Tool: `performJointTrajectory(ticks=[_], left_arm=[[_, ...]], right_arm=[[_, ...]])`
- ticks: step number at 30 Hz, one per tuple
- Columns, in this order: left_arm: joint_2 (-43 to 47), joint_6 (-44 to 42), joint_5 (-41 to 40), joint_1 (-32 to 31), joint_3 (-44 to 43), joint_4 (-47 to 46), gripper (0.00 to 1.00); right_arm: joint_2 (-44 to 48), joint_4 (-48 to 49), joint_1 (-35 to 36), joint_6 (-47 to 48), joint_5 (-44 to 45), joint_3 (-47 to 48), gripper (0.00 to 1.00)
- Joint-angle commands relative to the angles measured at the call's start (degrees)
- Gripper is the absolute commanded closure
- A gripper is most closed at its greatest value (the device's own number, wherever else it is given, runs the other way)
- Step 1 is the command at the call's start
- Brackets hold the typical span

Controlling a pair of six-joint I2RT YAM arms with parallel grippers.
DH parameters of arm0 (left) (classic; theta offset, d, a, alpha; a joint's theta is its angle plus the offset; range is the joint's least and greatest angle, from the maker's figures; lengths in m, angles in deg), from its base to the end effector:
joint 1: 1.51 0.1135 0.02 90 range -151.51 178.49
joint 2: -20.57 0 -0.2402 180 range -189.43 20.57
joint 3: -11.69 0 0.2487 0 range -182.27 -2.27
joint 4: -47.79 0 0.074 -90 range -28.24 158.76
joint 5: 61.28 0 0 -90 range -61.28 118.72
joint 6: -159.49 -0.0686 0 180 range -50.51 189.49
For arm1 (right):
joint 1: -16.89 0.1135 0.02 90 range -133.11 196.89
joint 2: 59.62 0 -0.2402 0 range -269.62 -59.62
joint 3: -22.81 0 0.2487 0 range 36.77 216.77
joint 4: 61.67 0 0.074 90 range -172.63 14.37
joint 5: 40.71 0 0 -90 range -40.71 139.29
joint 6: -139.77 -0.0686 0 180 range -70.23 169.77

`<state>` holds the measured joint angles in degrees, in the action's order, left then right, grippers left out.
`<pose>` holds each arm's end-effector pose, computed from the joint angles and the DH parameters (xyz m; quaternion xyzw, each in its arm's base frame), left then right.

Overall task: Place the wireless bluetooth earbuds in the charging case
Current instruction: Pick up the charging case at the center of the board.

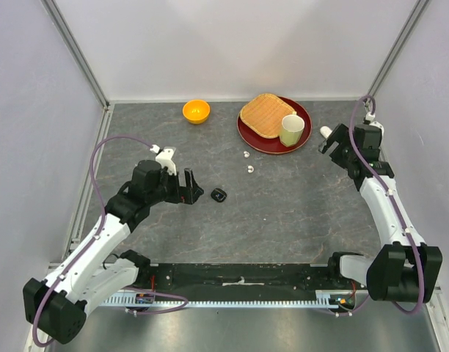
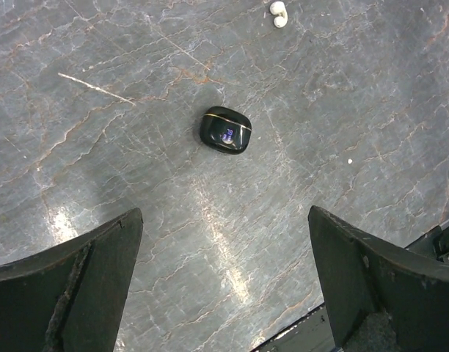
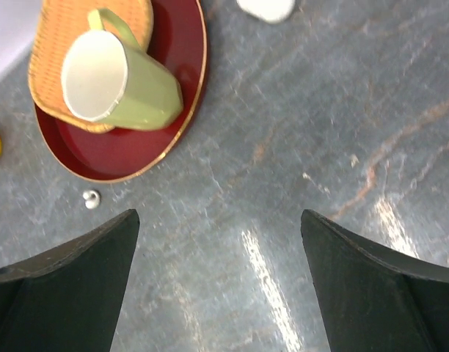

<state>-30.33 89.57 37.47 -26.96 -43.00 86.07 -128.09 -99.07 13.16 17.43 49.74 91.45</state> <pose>0.2064 -0.1098 0.2360 0.0768 0.8797 -0.2419 0.4020 0.2934 -0.0197 0.2514 0.2790 0.8513 0.1064 0.4315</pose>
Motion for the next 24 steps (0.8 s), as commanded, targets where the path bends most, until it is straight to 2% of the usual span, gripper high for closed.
performJointTrajectory(ticks=[1, 2, 5, 10, 11, 12, 13, 14, 18, 20, 21, 23, 24], left_arm=[[3.95, -4.87, 1.0, 0.23, 1.96, -0.76, 0.0], [4.4, -4.7, 1.26, 0.23, 2.23, -1.46, 0.0], [5.8, -4.35, 1.71, 0.23, 2.93, -2.96, 0.0], [4.75, -4.43, 0.65, 0.23, 2.59, -2.43, 0.0], [4.58, -4.34, 0.65, 0.23, 2.41, -2.0, 0.0], [4.49, -4.43, 0.91, 0.23, 2.41, -1.99, 0.0], [4.4, -4.52, 0.74, 0.23, 2.24, -1.99, 0.0], [4.49, -4.87, 0.39, 0.23, 2.15, -1.9, 0.0], [5.63, -4.96, -3.47, 0.23, 1.97, -0.24, 0.0], [6.94, -4.61, -4.44, 0.23, 2.15, -0.32, 0.0], [7.38, -4.61, -5.06, 0.23, 2.23, -0.32, 0.0], [8.09, -4.69, -5.15, 0.23, 2.24, -0.32, 0.0], [8.27, -4.61, -4.72, 0.23, 2.23, -0.32, 0.0]], right_arm=[[-1.23, 16.2, 0.12, 3.49, 5.86, -1.24, 0.02], [-1.67, 17.8, 0.21, 4.73, 10.4, -1.41, 0.02], [-5.08, 24.39, 0.12, 11.75, 15.1, -1.59, 0.02], [-11.41, 28.71, 0.21, 30.79, 10.55, 3.41, 0.02], [-13.86, 29.32, 0.12, 31.97, 10.28, 4.73, 0.02], [-14.93, 31.59, 0.12, 31.72, 17.67, 4.91, 0.02], [-15.72, 33.7, 0.12, 27.28, 23.66, 4.31, 0.02], [-16.6, 36.25, -0.05, 27.5, 26.24, 1.52, 0.02], [-18.63, 50.74, -0.58, 31.98, 27.06, -2.64, 0.02], [-21.69, 53.14, -1.19, 35.21, 25.58, -0.99, 0.02], [-22.84, 54.8, -2.5, 36.02, 23.91, -0.19, 0.02], [-27.06, 55.35, -5.31, 38.56, 15.05, 3.39, 0.02], [-28.38, 53.0, -6.02, 39.36, 12.93, 5.16, 0.02]])
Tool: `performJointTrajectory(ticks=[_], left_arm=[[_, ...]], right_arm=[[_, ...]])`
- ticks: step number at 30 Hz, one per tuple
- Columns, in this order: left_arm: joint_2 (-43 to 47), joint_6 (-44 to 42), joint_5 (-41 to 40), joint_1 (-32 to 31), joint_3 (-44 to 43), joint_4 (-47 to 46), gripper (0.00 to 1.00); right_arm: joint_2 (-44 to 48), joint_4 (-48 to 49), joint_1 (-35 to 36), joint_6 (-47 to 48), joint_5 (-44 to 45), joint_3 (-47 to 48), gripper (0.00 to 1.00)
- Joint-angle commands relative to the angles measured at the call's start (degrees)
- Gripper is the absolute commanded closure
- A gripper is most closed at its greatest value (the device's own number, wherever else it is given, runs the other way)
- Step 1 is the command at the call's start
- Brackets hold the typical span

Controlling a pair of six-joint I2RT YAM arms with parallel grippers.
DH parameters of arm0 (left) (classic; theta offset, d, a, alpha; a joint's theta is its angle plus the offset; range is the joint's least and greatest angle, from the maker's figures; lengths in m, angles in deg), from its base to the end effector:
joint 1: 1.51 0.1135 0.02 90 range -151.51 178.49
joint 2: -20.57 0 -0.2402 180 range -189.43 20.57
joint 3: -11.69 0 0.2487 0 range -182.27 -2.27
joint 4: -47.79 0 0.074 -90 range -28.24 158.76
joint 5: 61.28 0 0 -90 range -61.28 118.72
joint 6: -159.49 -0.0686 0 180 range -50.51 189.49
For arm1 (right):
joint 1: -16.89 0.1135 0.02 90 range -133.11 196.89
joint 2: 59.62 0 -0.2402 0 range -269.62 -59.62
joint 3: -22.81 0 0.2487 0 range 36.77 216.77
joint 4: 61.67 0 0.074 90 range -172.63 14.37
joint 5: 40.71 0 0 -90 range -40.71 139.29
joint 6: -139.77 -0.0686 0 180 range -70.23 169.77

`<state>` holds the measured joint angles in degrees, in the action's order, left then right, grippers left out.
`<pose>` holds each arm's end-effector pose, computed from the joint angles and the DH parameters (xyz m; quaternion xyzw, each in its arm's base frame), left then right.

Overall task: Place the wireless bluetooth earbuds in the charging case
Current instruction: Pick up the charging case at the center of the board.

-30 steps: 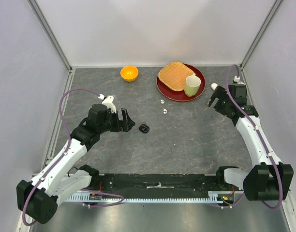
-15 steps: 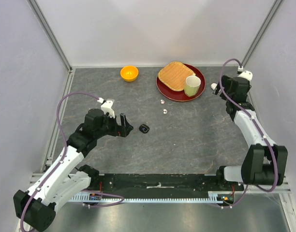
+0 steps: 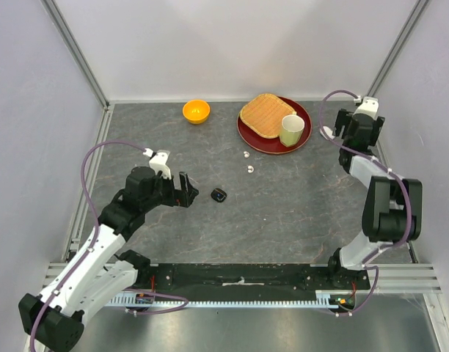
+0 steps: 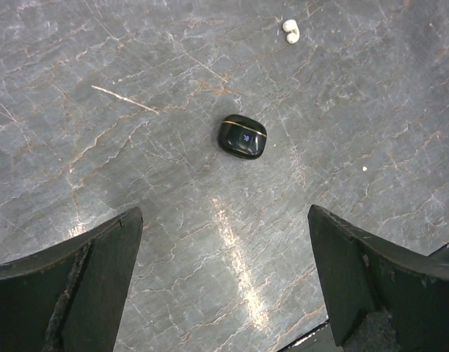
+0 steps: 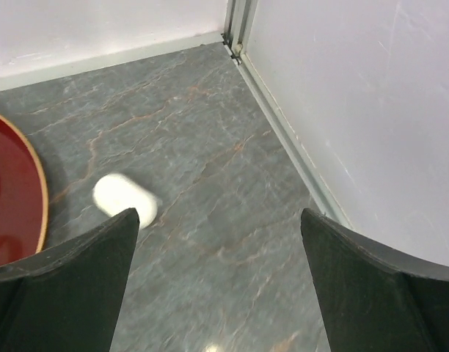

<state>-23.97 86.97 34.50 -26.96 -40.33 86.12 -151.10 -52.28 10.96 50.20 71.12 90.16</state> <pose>0.1934 -0.0997 0.2414 0.0852 0.8648 -0.2212 0.4427 0.3816 -0.0653 0.2169 0.1528 0.7712 -0.1830 0.5903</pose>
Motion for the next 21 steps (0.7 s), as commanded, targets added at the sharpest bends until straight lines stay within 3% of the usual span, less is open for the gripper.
performJointTrajectory(ticks=[1, 10, 15, 21], left_arm=[[1.99, -2.01, -1.39, 0.23, -0.52, -0.45, 0.0], [2.43, -1.57, 0.72, 0.23, -0.26, -0.72, 0.0], [0.77, -1.74, 2.04, 0.23, -0.52, -0.81, 0.0], [-0.38, -2.18, 2.13, 0.23, -0.52, -0.8, 0.0]], right_arm=[[-7.55, 4.52, -4.43, 7.21, -12.47, 8.21, 0.02], [-20.3, -10.07, -9.97, 8.71, -36.12, 23.94, 0.02], [-26.97, -16.84, -9.89, 10.38, -37.02, 29.57, 0.02], [-33.23, -25.27, -9.71, 14.69, -44.67, 38.1, 0.06]])
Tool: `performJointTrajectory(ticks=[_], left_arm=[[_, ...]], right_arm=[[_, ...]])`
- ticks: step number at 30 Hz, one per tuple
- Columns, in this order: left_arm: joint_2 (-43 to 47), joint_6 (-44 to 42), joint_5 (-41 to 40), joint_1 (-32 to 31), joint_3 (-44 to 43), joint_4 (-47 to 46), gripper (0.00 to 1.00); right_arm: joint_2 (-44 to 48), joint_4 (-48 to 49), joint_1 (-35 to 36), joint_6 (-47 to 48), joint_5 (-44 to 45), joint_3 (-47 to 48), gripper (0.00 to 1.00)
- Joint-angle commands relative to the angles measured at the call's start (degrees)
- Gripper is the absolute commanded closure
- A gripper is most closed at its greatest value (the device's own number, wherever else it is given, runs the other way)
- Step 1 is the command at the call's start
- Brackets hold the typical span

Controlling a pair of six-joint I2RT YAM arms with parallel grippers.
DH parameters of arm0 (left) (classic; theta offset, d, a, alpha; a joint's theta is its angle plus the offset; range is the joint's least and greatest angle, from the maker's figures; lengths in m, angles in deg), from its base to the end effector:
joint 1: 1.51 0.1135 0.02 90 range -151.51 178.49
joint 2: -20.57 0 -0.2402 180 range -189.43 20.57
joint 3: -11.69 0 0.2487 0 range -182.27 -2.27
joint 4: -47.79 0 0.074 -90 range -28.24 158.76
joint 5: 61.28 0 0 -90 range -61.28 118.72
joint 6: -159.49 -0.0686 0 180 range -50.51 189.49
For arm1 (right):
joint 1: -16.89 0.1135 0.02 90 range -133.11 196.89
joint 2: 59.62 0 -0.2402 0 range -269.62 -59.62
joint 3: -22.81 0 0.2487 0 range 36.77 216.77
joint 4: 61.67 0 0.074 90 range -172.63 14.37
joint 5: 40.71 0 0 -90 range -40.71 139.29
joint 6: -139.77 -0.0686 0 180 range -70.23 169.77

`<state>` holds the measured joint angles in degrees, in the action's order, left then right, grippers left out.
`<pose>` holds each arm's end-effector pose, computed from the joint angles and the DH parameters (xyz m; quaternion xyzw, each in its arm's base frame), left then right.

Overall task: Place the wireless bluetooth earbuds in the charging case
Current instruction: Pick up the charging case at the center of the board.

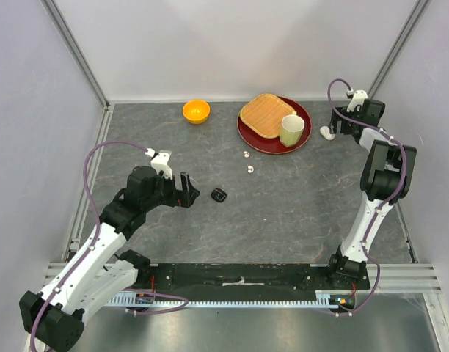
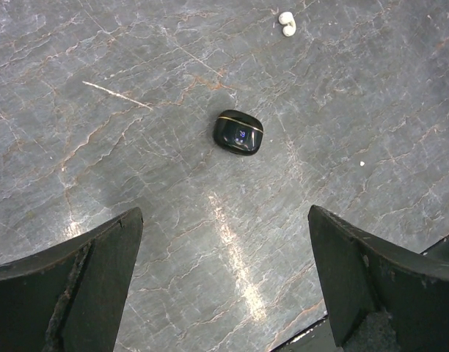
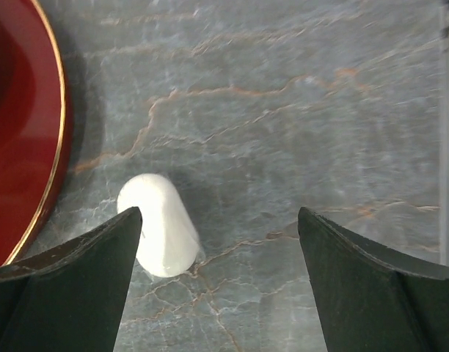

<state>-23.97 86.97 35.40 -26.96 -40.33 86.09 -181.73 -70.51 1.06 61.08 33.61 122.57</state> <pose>0.1929 -0.1006 0.2415 0.0890 0.8640 -0.2275 0.4402 0.4837 -0.1179 0.1499 -0.0329 0.8650 0.0014 0.5007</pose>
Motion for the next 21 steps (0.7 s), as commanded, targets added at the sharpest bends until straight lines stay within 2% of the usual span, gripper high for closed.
performJointTrajectory(ticks=[1, 11, 21], left_arm=[[-0.55, -2.27, 0.97, 0.23, -0.61, -0.78, 0.0], [-2.57, -2.62, 1.85, 0.23, -0.96, -0.78, 0.0], [-2.93, -2.53, 1.94, 0.23, -0.87, -0.78, 0.0]], right_arm=[[-2.7, -7.49, 0.1, 4.42, -7.43, 6.13, 0.07], [-4.28, -9.87, 0.45, 7.85, -10.33, 6.66, 0.07], [-6.92, -11.45, 3.79, 10.14, -4.63, 8.33, 0.18]])
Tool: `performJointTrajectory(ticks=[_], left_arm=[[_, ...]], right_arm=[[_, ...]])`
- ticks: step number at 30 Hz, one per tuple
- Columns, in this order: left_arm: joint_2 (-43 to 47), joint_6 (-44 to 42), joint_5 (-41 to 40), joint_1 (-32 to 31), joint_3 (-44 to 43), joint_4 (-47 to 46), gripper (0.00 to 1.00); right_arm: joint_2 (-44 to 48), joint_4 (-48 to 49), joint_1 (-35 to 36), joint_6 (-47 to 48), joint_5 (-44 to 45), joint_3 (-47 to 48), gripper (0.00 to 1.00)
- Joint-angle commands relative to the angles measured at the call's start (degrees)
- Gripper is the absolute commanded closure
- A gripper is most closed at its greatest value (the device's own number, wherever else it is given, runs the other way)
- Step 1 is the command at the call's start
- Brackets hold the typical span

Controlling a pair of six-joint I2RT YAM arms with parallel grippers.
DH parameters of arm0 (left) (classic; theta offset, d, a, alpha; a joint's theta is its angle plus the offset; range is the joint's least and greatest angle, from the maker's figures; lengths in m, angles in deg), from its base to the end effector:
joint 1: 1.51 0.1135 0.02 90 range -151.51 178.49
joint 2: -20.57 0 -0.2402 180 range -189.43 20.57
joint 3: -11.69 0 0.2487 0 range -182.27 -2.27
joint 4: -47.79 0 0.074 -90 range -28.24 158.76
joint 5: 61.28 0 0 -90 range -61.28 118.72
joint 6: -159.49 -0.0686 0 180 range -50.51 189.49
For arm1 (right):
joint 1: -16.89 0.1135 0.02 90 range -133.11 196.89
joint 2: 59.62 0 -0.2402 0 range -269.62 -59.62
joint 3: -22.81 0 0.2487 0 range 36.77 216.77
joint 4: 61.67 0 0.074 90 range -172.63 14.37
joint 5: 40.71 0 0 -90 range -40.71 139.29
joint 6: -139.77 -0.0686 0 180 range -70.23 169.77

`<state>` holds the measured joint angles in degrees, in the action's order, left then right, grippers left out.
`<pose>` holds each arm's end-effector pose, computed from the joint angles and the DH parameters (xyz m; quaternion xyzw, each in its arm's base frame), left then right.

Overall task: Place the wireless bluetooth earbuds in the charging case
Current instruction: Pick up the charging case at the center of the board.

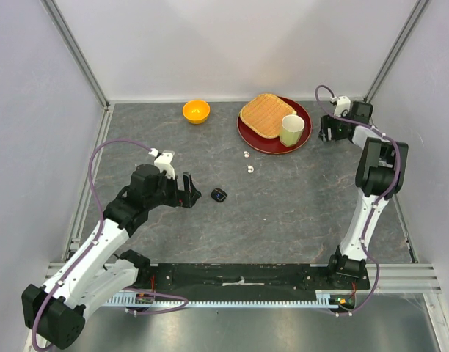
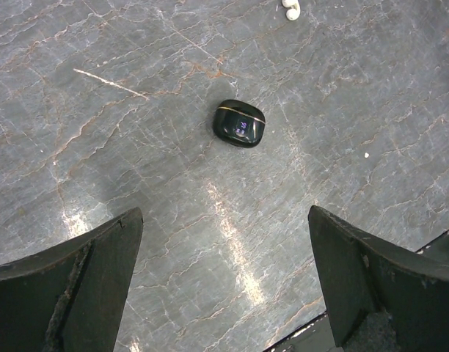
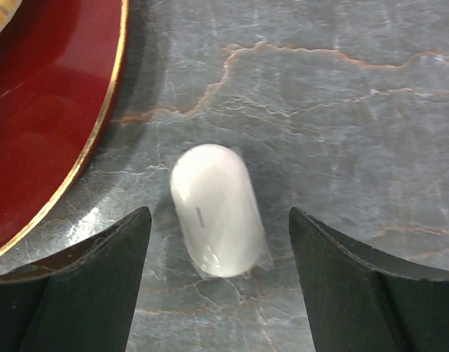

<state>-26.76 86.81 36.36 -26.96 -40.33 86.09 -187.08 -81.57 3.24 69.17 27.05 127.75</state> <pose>0.1977 -0.1042 0.2318 0.0937 0.8749 -0.2266 0.4176 0.4894 -0.0921 0.1162 -0.1227 0.8928 0.0566 0.4297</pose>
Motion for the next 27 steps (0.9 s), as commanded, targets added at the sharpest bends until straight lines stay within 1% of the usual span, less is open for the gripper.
performJointTrajectory(ticks=[1, 3, 4, 6, 8, 9, 11, 12, 14, 15, 17, 19, 20, 22, 23, 25, 26, 27], left_arm=[[-0.3, -2.47, 1.06, 0.23, -0.96, -0.78, 0.0], [-0.31, -2.47, 1.15, 0.23, -0.96, -0.78, 0.0], [-0.31, -2.47, 1.32, 0.31, -0.87, -0.78, 0.0], [-0.48, -2.47, 1.33, 0.23, -0.96, -0.78, 0.0], [-0.48, -2.47, 1.5, 0.23, -1.05, -0.78, 0.0], [-0.48, -2.47, 1.59, 0.23, -0.96, -0.87, 0.0], [-0.48, -2.47, 1.76, 0.23, -0.96, -0.87, 0.0], [-0.48, -2.47, 1.85, 0.23, -0.96, -0.78, 0.0], [-0.48, -2.47, 2.2, 0.23, -1.14, -0.78, 0.0], [-0.39, -2.47, 2.38, 0.23, -1.14, -0.78, 0.0], [-0.22, -2.47, 2.64, 0.23, -1.05, -0.7, 0.0], [-0.04, -2.47, 2.73, 0.23, -1.05, -0.7, 0.0], [-0.13, -2.47, 2.73, 0.23, -1.05, -0.7, 0.0], [-0.13, -2.38, 2.99, 0.23, -1.05, -0.7, 0.0], [-0.04, -2.38, 3.0, 0.31, -0.96, -0.7, 0.0], [0.05, -2.38, 3.0, 0.23, -0.96, -0.61, 0.0], [0.13, -2.38, 2.91, 0.23, -1.05, -0.61, 0.0], [0.13, -2.38, 2.91, 0.23, -0.96, -0.61, 0.0]], right_arm=[[-1.83, -0.48, 2.22, 1.61, 2.72, 3.5, 0.21], [-2.35, -0.83, 2.49, 1.35, 4.56, 3.85, 0.28], [-2.36, -1.01, 2.66, 1.43, 5.27, 3.77, 0.29], [-1.92, -1.1, 2.66, 1.78, 6.33, 2.46, 0.35], [-1.39, -0.66, 2.66, 2.31, 8.17, 1.14, 0.36], [-0.87, -0.57, 2.66, 2.4, 8.52, -0.18, 0.39], [-0.25, -0.31, 2.58, 2.4, 8.79, -1.5, 0.38], [0.28, -0.13, 2.66, 2.31, 8.79, -2.46, 0.36], [0.89, -0.31, 2.66, 2.05, 8.27, -3.26, 0.29], [0.98, -0.48, 2.66, 2.13, 8.0, -4.05, 0.23], [1.25, -0.31, 2.58, 2.14, 7.91, -4.67, 0.24], [1.51, -0.39, 2.66, 1.87, 7.91, -5.02, 0.28], [1.6, -0.39, 2.66, 1.87, 7.48, -5.2, 0.32], [1.78, -0.22, 2.58, 1.7, 7.39, -5.37, 0.37], [1.78, -0.22, 2.58, 1.43, 7.04, -5.2, 0.44], [2.12, -0.22, 2.66, 0.21, 6.86, -5.02, 0.53], [2.74, -0.31, 2.66, -0.15, 6.86, -5.11, 0.61], [3.09, -0.22, 2.58, -0.5, 7.12, -5.2, 0.63]])
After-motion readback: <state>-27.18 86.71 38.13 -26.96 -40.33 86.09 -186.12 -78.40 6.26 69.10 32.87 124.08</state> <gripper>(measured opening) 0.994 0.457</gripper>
